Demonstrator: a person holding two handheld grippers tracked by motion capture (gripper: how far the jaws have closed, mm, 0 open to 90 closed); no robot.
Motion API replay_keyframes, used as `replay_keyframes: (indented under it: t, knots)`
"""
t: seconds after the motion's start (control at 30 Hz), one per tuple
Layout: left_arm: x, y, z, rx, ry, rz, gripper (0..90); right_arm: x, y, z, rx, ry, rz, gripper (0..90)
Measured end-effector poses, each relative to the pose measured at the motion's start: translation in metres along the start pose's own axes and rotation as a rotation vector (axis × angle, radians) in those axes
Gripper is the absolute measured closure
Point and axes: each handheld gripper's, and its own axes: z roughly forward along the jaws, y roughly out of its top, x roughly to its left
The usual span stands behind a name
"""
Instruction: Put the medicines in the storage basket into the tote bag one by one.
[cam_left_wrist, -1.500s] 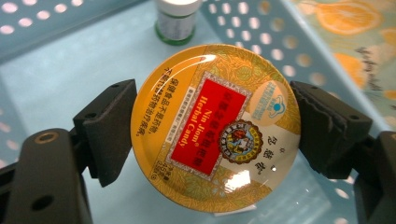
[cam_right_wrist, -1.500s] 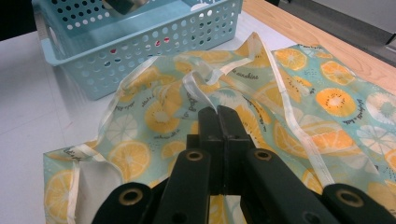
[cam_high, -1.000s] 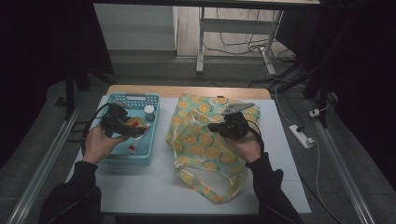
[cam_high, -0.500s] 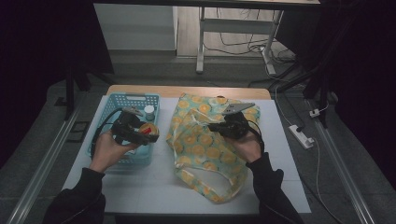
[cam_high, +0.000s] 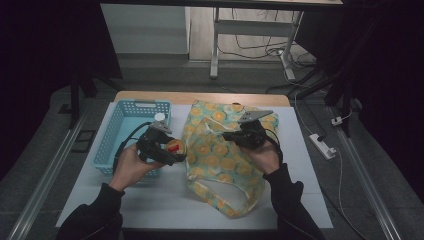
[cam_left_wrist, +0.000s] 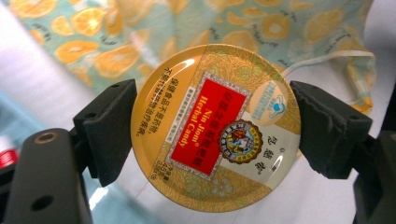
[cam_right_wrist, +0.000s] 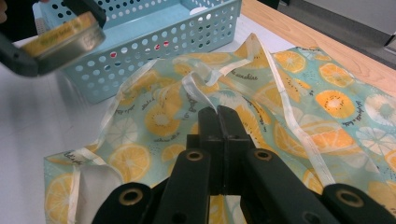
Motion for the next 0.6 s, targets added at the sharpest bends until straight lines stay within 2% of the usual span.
replay_keyframes:
  t: [0.17,0.6]
  knots:
    - [-0.008,0.007,0.014,0.002,-0.024,0.02,20.4,0.0,0.0,0.0,-0.002,-0.004,0.0,89.9]
    - [-0.021,0.023,0.052,0.029,-0.052,0.055,20.4,-0.001,0.0,0.001,-0.006,-0.007,0.0,89.9]
